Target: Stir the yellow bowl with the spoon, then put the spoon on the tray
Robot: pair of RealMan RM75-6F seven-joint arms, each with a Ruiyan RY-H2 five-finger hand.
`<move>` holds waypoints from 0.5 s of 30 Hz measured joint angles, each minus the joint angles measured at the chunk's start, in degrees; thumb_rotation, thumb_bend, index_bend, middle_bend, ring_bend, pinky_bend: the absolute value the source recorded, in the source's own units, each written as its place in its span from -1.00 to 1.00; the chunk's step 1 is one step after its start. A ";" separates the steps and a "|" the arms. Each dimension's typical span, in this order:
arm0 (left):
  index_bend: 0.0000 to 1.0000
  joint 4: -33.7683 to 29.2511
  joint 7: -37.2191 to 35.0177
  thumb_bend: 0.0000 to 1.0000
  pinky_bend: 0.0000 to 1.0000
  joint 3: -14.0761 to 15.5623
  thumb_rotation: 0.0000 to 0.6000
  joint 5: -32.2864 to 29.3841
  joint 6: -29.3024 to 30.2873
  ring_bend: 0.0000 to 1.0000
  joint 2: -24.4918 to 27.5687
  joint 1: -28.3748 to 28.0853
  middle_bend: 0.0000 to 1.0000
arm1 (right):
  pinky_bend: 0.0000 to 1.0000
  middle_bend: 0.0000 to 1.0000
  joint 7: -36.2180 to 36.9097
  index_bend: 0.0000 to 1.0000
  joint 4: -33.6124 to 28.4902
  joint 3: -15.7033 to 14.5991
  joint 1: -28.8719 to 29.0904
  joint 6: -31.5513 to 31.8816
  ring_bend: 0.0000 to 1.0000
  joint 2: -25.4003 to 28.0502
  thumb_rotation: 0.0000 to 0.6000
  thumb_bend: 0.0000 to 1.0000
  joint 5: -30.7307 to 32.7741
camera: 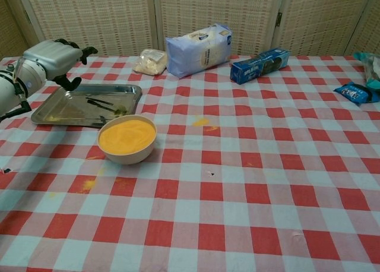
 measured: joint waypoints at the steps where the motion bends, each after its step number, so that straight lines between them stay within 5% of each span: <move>1: -1.00 -0.37 -0.02 0.04 -1.00 -0.03 1.00 -0.03 0.20 -0.96 0.19 0.12 -0.65 | -1.00 -1.00 0.13 -1.00 -0.04 -0.06 -0.01 0.06 -1.00 0.05 1.00 -0.83 -0.15; 8: -1.00 -10.23 -0.91 -0.08 -0.98 0.28 1.00 0.47 3.65 -1.00 4.85 3.08 -0.86 | -1.00 -1.00 1.37 -1.00 -0.48 -0.37 -0.63 2.27 -1.00 0.76 1.00 -0.83 -1.72; 15: -1.00 -37.30 -7.89 -0.13 -0.97 4.63 1.00 6.29 12.46 -1.00 17.98 12.83 -1.00 | -1.00 -1.00 2.09 -1.00 -1.61 -0.47 -2.17 5.66 -1.00 1.87 1.00 -0.83 -2.87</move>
